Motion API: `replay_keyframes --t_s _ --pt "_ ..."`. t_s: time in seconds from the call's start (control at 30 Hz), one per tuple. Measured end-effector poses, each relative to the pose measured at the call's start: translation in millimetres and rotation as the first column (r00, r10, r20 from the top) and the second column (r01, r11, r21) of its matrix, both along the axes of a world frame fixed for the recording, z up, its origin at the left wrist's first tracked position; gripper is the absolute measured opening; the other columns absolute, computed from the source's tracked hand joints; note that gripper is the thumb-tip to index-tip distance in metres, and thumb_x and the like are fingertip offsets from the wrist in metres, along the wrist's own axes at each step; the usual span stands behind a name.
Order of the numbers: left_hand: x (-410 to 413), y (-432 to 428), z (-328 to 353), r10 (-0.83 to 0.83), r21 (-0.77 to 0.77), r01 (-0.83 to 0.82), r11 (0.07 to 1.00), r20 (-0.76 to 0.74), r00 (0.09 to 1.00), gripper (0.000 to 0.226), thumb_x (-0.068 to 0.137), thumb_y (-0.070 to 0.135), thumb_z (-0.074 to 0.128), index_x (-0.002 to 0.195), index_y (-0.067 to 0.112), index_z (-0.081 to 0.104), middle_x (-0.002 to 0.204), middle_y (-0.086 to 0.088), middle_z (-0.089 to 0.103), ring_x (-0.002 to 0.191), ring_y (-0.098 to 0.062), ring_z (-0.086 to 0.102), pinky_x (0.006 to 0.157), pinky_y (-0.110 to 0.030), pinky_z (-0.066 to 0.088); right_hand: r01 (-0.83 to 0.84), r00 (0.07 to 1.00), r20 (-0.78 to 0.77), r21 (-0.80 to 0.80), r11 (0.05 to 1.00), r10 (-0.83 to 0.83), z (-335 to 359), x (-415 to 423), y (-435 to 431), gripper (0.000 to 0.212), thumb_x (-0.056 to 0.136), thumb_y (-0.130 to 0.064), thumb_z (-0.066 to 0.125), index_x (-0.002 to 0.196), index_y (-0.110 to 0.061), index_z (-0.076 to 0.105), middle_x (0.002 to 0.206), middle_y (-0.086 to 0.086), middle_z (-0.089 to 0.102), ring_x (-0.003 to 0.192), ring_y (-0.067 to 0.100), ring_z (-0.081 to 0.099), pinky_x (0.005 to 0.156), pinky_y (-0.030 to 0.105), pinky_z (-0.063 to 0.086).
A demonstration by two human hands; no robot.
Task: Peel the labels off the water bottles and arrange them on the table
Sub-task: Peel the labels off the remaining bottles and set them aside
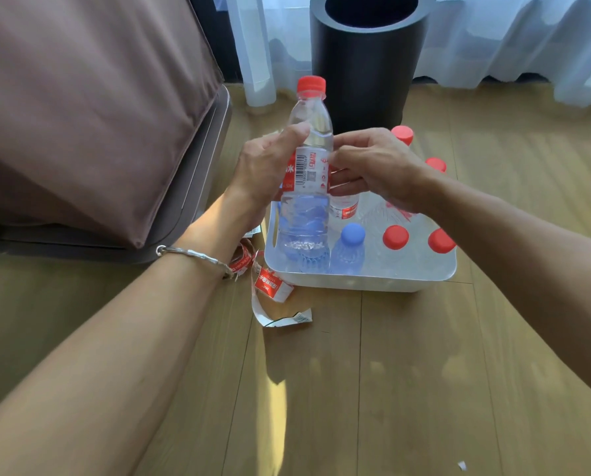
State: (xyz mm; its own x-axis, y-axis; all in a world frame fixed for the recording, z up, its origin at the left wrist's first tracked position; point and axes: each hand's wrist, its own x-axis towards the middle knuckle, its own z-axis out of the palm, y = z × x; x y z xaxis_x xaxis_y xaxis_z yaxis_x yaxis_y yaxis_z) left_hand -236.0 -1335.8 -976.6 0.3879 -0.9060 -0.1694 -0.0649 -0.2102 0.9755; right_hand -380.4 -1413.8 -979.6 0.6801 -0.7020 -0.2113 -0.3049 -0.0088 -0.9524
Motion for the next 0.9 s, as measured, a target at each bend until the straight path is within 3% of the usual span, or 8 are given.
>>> replay_keyframes --t_s 0.2,0.3,0.37,0.43,0.53,0.6,0.73,0.9 --pt "-1.7 0.9 -2.7 0.001 0.009 -0.001 1.000 0.037 0.999 0.030 0.091 0.039 0.060 0.088 0.012 0.071 0.077 -0.003 0.073 0.070 -0.017 0.070 0.063 -0.032 0.056 0.025 0.999 -0.044 -0.081 0.996 -0.028 -2.2 1.3 1.5 0.025 0.097 -0.018 0.056 0.116 -0.010 0.070 0.096 0.001 0.074 0.083 0.011 0.074 0.077 0.026 0.061" --pt "-2.9 -1.5 -1.6 0.049 0.023 -0.049 0.999 0.026 0.998 0.065 0.069 0.054 0.058 0.101 -0.002 0.069 0.088 -0.016 0.071 0.078 -0.025 0.066 0.074 -0.047 0.055 0.080 0.997 -0.007 -0.136 0.987 -0.082 -3.4 -0.6 2.0 0.023 0.098 -0.016 0.057 0.113 -0.007 0.071 0.091 0.003 0.075 0.075 0.009 0.074 0.068 0.021 0.060" --pt "-2.9 -3.0 -1.7 0.066 0.008 -0.065 0.998 -0.047 0.997 0.073 0.063 0.054 0.057 0.105 -0.005 0.067 0.092 -0.021 0.068 0.082 -0.029 0.064 0.081 -0.052 0.055 0.094 0.995 0.025 -0.116 0.989 -0.092 -1.2 -1.3 1.7 0.019 0.097 -0.016 0.058 0.108 -0.010 0.072 0.091 0.005 0.075 0.076 0.011 0.074 0.067 0.021 0.060" --pt "-2.3 -3.4 -2.0 0.059 0.004 -0.059 0.998 -0.113 0.992 0.064 0.063 0.053 0.058 0.102 0.003 0.069 0.089 -0.014 0.067 0.080 -0.027 0.064 0.078 -0.044 0.053 0.078 0.997 0.026 -0.086 0.993 -0.076 1.6 -0.4 1.9 0.016 0.097 -0.020 0.060 0.105 -0.013 0.071 0.092 0.004 0.075 0.078 0.011 0.074 0.069 0.021 0.060" --pt "-1.2 -3.3 -5.2 0.025 0.013 -0.025 1.000 -0.041 0.999 0.037 0.083 0.045 0.060 0.092 0.011 0.069 0.078 -0.004 0.070 0.072 -0.019 0.069 0.068 -0.035 0.055 0.019 0.999 -0.039 -0.099 0.995 -0.023 0.7 3.8 4.2 0.022 0.095 -0.027 0.062 0.111 -0.013 0.069 0.098 0.000 0.074 0.084 0.011 0.073 0.076 0.023 0.059" --pt "-1.4 -3.1 -6.7 0.005 0.003 -0.005 1.000 -0.012 1.000 0.029 0.094 0.037 0.060 0.092 0.011 0.070 0.077 -0.005 0.072 0.072 -0.021 0.071 0.067 -0.037 0.058 0.021 0.998 -0.057 -0.101 0.995 -0.027 -1.1 6.8 7.0 0.018 0.095 -0.028 0.061 0.106 -0.015 0.069 0.097 -0.001 0.073 0.086 0.011 0.072 0.080 0.026 0.059" --pt "-4.2 -2.7 -4.0 -0.011 -0.030 0.012 0.999 0.021 1.000 0.021 0.093 0.033 0.066 0.091 0.013 0.073 0.077 -0.002 0.075 0.073 -0.020 0.074 0.064 -0.034 0.060 0.064 0.997 -0.039 -0.078 0.995 -0.067 -0.5 9.8 10.6 0.012 0.091 -0.027 0.062 0.082 -0.022 0.066 0.092 0.005 0.075 0.085 0.016 0.073 0.080 0.032 0.061" --pt "-7.1 -6.9 -1.4 0.037 -0.040 -0.034 0.999 0.090 0.995 0.016 0.082 0.035 0.078 0.086 0.020 0.074 0.071 0.004 0.073 0.069 -0.016 0.073 0.057 -0.030 0.056 0.067 0.997 -0.033 -0.038 0.997 -0.069 0.8 8.8 8.8 0.012 0.092 -0.022 0.058 0.082 -0.020 0.065 0.082 -0.001 0.073 0.079 0.011 0.074 0.071 0.025 0.060"
